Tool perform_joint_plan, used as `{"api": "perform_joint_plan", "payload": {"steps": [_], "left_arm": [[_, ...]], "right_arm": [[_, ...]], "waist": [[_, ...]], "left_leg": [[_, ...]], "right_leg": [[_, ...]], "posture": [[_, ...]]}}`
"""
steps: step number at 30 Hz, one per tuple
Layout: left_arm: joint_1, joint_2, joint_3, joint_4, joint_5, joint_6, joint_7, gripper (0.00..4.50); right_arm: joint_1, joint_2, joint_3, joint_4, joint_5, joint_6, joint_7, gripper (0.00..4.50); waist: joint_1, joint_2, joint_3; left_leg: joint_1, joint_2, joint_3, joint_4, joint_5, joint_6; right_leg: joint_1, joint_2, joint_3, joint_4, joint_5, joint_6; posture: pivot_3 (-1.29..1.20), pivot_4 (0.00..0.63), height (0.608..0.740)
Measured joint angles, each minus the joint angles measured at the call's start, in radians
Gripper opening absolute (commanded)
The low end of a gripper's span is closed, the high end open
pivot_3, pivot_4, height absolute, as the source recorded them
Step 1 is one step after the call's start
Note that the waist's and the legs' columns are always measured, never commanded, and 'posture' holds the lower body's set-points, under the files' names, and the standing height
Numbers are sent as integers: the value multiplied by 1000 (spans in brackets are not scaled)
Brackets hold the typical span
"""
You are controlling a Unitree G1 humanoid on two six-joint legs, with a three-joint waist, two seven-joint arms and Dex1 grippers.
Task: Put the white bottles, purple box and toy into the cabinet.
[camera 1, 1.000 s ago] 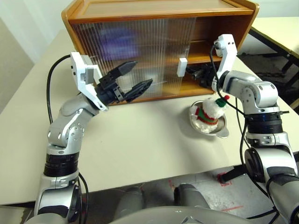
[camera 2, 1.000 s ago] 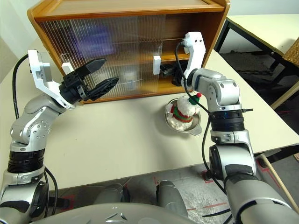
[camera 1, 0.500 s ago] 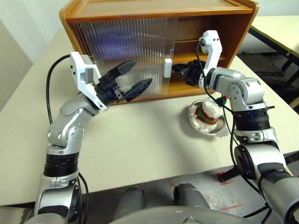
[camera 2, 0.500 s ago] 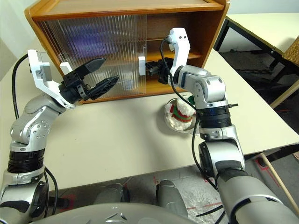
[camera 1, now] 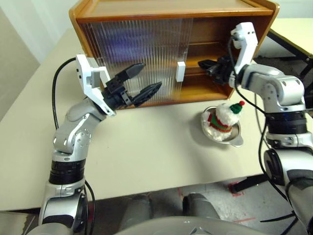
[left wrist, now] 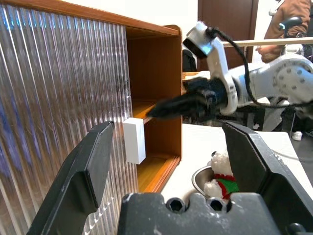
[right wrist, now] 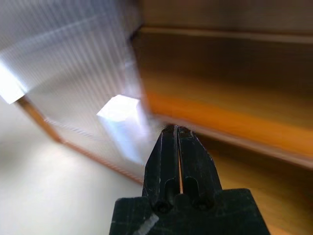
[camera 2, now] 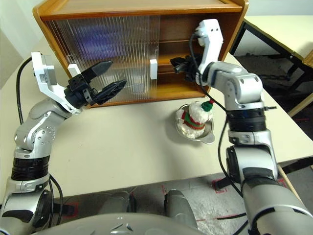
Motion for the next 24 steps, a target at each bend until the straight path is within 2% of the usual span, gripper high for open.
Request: {"api": "perform_joint_plan", "payload": {"steps": [2, 5, 11, 16, 20, 24], "left_arm": [[-4, -6, -4, 2, 0, -2, -7, 4500], [-17, -12, -17, 11, 0, -3, -19, 4500], [-38, -16, -28, 46, 1, -7, -43, 4500], [-48, -19, -34, 81, 1, -9, -61, 4500], [-69, -26, -38, 91, 2, -11, -71, 4500], [-72, -31, -40, 100, 2, -13, -73, 4500]], "right_arm": [[50, -13, -23, -49, 17, -33, 17, 1065], [162, -1, -87, -133, 59, -117, 29, 2206], [359, -7, -237, -343, 160, -172, 12, 4416], [630, 23, -274, -512, 187, -206, -22, 4467], [803, 92, -275, -600, 191, -328, -22, 4467], [938, 138, -277, -602, 185, -487, -1, 4467]], "waist": [[1, 0, 0], [1, 0, 0], [-2, -1, 0], [-7, -1, -1], [-26, -1, -1], [-37, -1, -1]], "left_leg": [[-1, 1, 0, 0, 0, 0], [-2, 0, 0, 0, 0, 0], [-2, 0, 0, 1, 0, 1], [-2, 0, 0, 2, 0, 1], [-1, 0, 0, 2, 1, 1], [3, 0, 2, 2, 1, 1]], "right_leg": [[0, 1, 0, -1, 0, 0], [0, 1, 0, -1, 0, 1], [0, 1, 1, -1, 1, 2], [0, 2, 1, -1, 0, 2], [2, 2, 2, -1, 0, 4], [4, 2, 3, -1, -2, 6]], "posture": [[16, 0, 740], [-2, 0, 740], [-42, 0, 740], [-69, 0, 740], [-75, 0, 740], [-66, 0, 740]]}}
